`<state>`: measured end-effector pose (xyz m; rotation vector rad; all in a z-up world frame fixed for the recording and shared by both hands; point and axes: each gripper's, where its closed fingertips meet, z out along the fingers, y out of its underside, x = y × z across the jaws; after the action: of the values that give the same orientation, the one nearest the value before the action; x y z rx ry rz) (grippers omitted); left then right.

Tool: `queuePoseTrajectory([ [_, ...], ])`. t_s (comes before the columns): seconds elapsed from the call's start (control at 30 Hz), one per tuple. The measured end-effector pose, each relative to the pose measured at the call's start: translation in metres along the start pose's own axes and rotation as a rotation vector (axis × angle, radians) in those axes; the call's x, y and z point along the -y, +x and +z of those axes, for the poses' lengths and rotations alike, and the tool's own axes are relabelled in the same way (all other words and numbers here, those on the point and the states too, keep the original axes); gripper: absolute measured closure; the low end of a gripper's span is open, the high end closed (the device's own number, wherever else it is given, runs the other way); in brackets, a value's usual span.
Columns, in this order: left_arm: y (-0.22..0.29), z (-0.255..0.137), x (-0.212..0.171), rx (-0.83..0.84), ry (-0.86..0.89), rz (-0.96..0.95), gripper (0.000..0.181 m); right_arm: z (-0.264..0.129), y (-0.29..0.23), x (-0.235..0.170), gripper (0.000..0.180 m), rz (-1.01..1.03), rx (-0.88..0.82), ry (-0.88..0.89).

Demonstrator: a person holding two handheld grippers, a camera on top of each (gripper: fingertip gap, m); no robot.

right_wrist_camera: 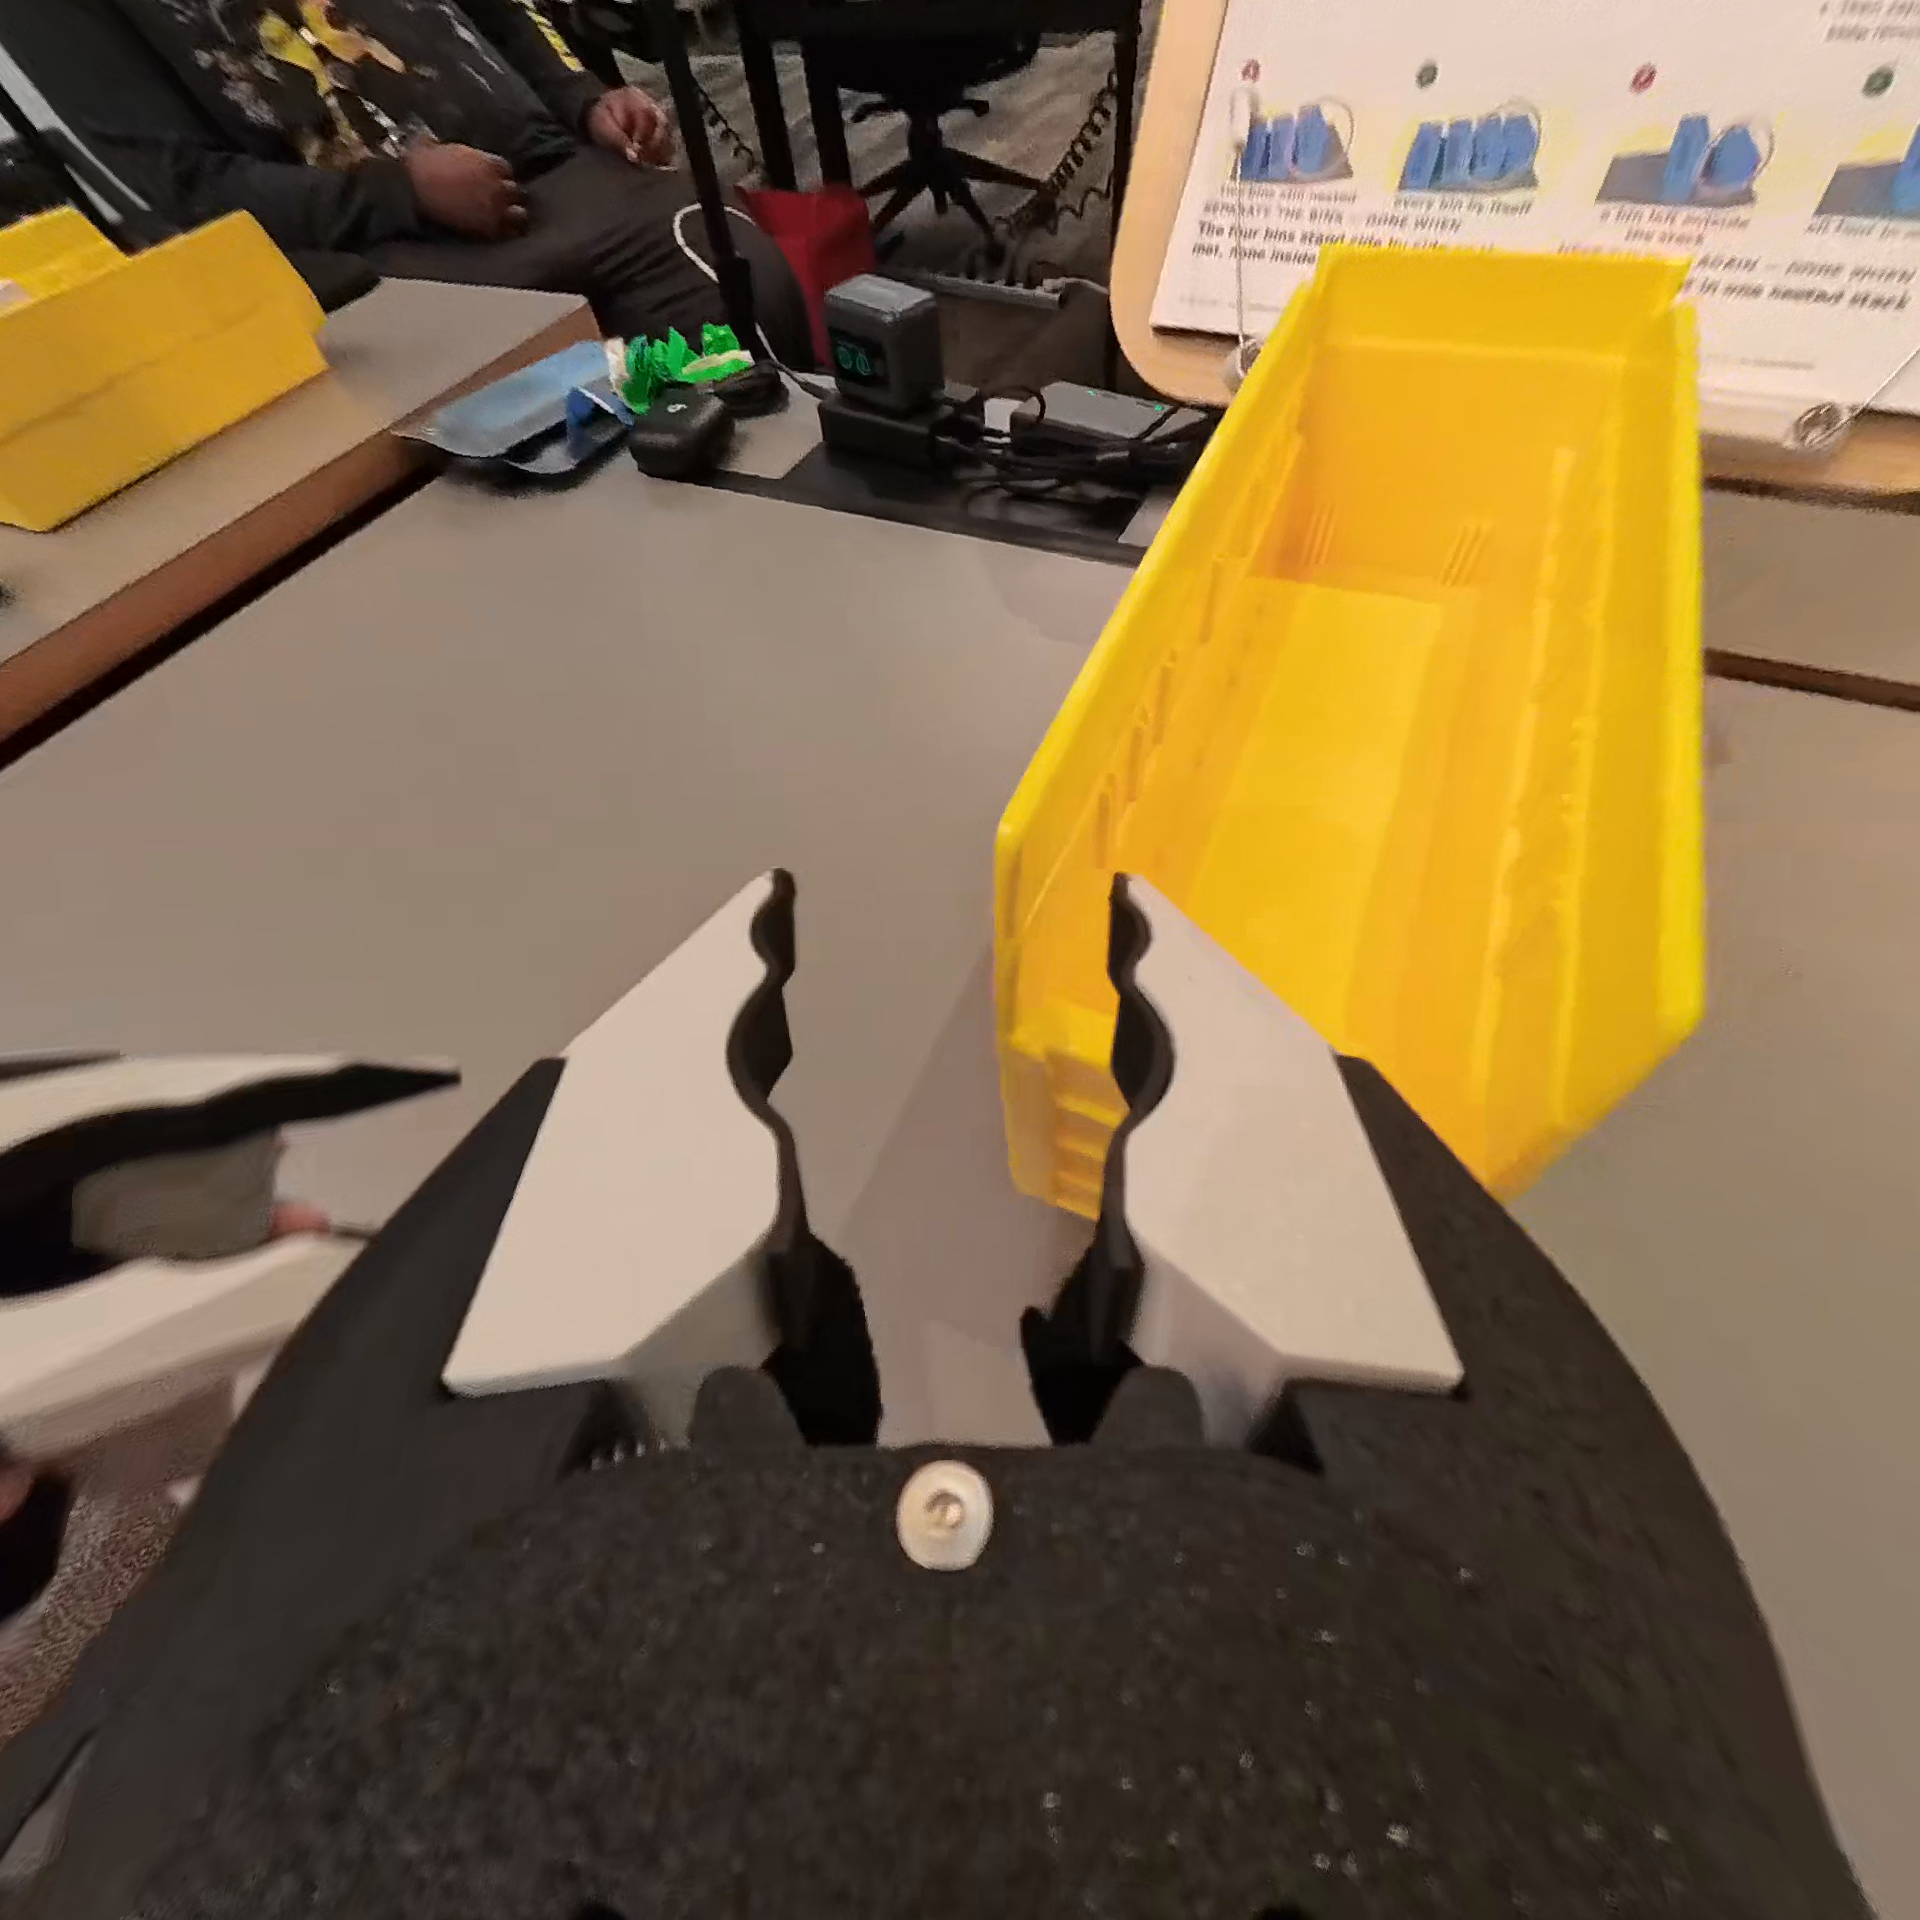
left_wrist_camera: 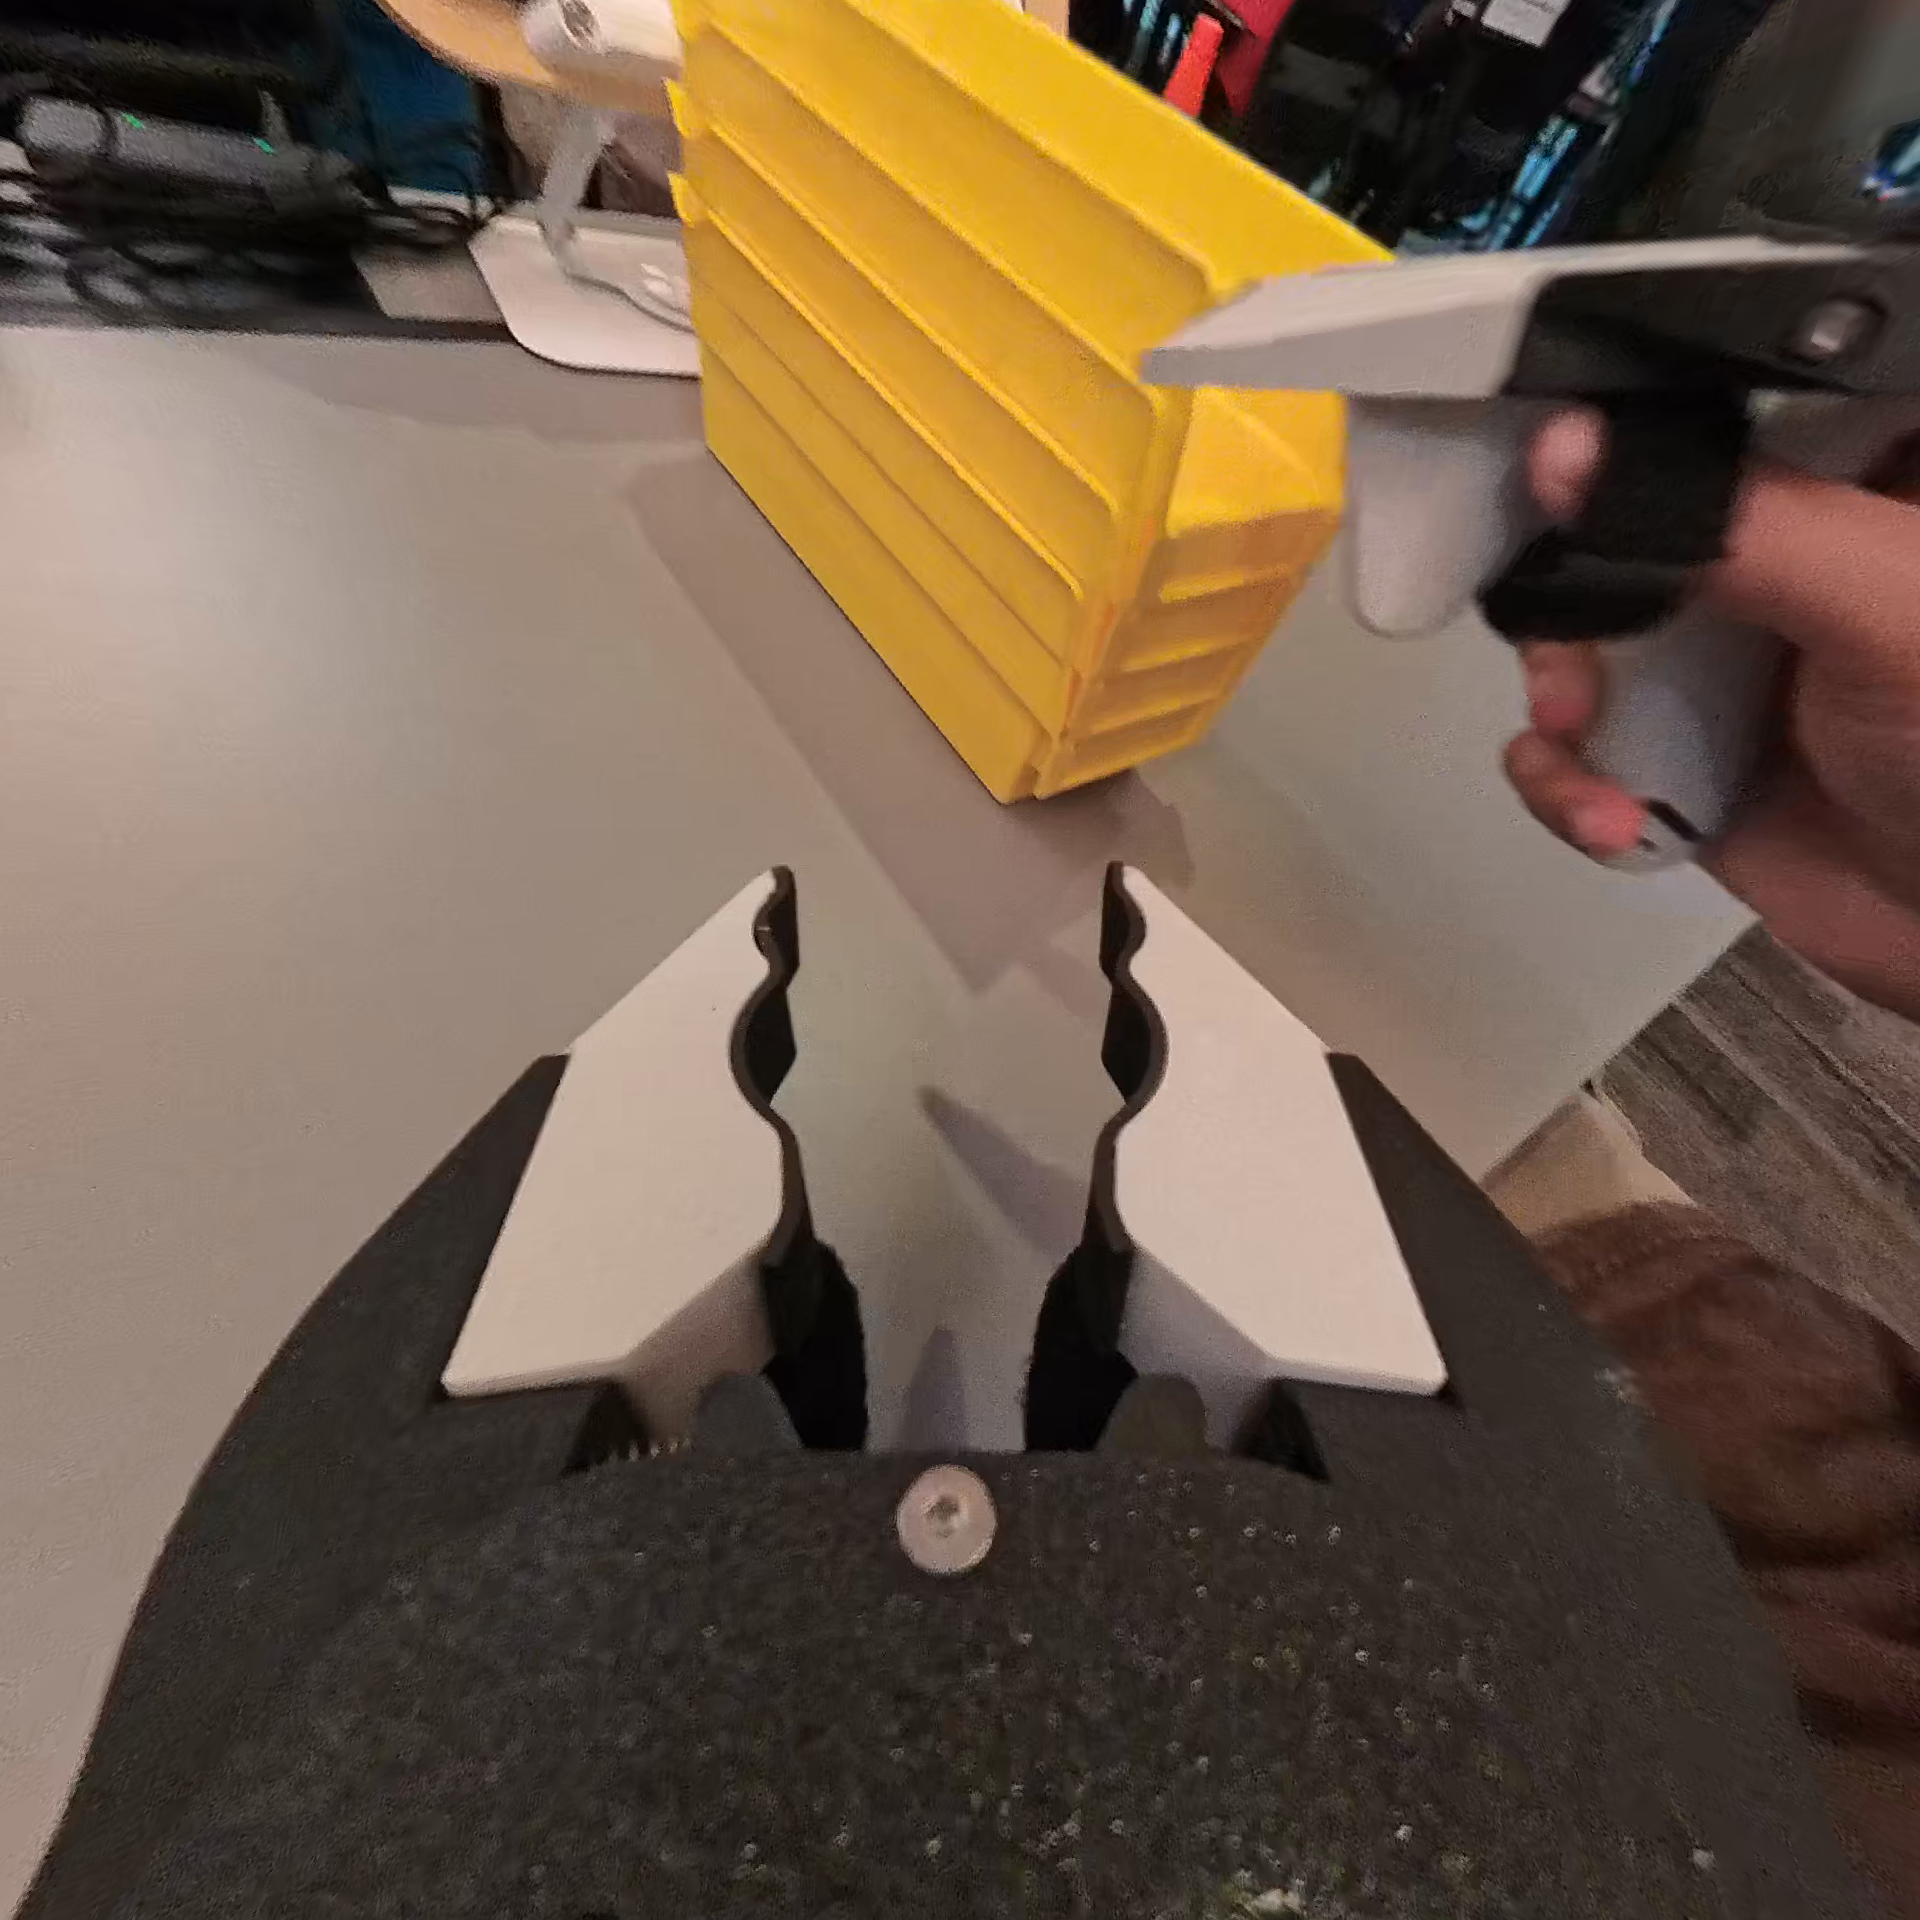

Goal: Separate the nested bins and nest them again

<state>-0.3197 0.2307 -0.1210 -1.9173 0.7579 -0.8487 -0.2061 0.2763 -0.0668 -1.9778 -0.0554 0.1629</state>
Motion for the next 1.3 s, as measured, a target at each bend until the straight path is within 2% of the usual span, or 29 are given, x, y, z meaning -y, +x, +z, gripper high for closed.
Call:
queuePoseTrajectory([
  [0.2,-0.016,0.005,0.032,0.063,0.071,0.016,0.122,-0.044,0.016,0.001,0.105,-0.066,-0.061,-0.032],
  [0.4,-0.020,0.001,0.018,0.056,0.065,0.005,0.127,-0.056,0.005,-0.021,0.081,-0.039,0.009,-0.281],
  [0.5,-0.026,-0.007,0.017,0.091,0.079,0.050,0.128,-0.052,0.000,-0.014,0.071,0.010,0.052,-0.341],
  [0.7,-0.019,0.000,0.007,0.061,0.023,0.058,0.128,-0.025,0.042,0.060,0.068,-0.017,-0.075,-0.368],
  [0.87,-0.014,0.005,-0.001,0.067,-0.020,0.116,0.128,0.018,0.075,0.096,0.059,0.049,-0.138,-0.544],
  [1.03,-0.016,0.007,-0.008,0.062,-0.054,0.111,0.127,0.062,0.084,0.078,0.056,0.065,-0.181,-0.739],
  [1.2,-0.020,0.004,-0.010,0.058,-0.061,0.094,0.127,0.090,0.099,0.051,0.059,0.139,-0.222,-0.843],
  [1.3,-0.021,0.005,-0.011,0.054,-0.070,0.088,0.127,0.100,0.104,0.044,0.070,0.178,-0.238,-0.863],
])
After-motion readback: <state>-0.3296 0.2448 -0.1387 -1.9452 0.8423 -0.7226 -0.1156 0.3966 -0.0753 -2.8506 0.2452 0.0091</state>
